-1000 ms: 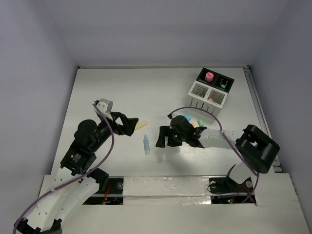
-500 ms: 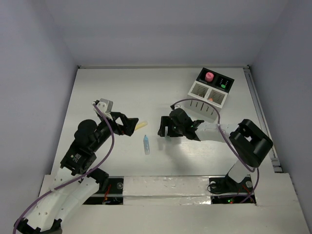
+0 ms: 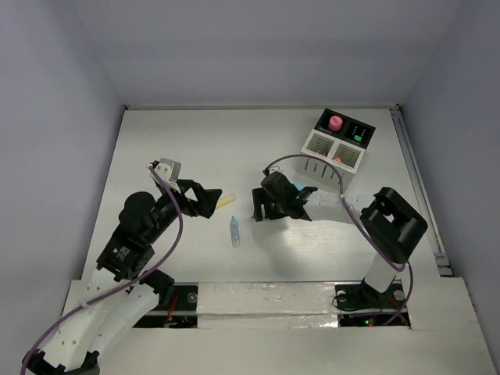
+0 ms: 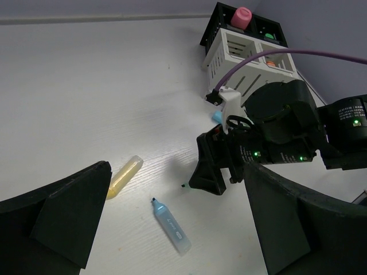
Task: Sort the stationery into containers
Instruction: Pick up the pen from the center of the board.
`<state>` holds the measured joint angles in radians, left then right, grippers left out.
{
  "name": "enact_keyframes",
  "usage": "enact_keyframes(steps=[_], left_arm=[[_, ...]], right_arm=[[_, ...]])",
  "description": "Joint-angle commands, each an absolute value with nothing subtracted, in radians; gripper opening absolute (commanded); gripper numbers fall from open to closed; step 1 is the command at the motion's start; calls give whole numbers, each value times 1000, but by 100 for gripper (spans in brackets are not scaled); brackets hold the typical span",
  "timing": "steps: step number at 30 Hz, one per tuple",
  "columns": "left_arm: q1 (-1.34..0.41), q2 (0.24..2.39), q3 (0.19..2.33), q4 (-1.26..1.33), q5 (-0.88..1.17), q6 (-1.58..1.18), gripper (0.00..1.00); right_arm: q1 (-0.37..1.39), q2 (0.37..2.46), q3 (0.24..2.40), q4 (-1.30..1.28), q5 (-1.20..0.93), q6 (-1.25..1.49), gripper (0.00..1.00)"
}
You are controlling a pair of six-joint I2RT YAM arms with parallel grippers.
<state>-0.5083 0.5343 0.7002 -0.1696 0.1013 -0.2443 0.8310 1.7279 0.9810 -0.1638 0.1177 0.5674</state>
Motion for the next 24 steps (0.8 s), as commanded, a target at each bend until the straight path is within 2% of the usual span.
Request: enact_keyframes(steps=[1,6,13,18,24], left_arm=[[-505,528,721,-141,110,-244,99],[-505,525,719,-141,112,-244,99],[-505,523,719,-141,107,-245,99],[-505,525,719,-144,107,-245,99],[-505,525,719,-143,104,-245,99]], right_arm=[[841,1733,1011,-299,144,462,81],[841,1701,1046,-325,164,324,83],[841,1758,1111,-399,51,152,83],[841,1859,1172,-436,6,109,78],[841,1907,1218,-469,-23,98,66]])
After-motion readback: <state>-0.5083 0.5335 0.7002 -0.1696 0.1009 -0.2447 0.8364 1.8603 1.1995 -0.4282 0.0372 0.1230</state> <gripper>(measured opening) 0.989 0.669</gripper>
